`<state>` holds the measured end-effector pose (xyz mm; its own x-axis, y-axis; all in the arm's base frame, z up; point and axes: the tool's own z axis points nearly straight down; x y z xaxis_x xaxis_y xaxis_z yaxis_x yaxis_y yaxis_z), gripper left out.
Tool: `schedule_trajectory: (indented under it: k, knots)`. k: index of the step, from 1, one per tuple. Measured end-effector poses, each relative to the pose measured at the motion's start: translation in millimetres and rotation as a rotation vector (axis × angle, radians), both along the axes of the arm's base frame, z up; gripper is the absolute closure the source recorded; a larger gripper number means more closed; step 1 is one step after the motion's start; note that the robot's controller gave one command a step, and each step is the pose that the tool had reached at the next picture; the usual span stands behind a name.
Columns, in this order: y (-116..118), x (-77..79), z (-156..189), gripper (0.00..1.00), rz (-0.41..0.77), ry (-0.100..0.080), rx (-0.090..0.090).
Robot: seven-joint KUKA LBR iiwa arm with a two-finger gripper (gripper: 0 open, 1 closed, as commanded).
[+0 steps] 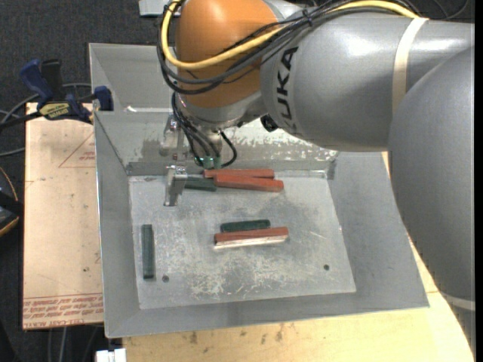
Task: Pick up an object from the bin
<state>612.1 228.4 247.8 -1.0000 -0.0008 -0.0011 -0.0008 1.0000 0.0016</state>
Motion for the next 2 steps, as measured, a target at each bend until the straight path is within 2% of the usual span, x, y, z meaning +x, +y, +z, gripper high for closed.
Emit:
schedule_trajectory:
  k: [1, 2]
  knots:
    - [2, -30.5, -50, 0.0, 0.058, -0.004, 0.0]
    - [-46, -66.5, -72, 0.0, 0.074, 0.003, 0.001]
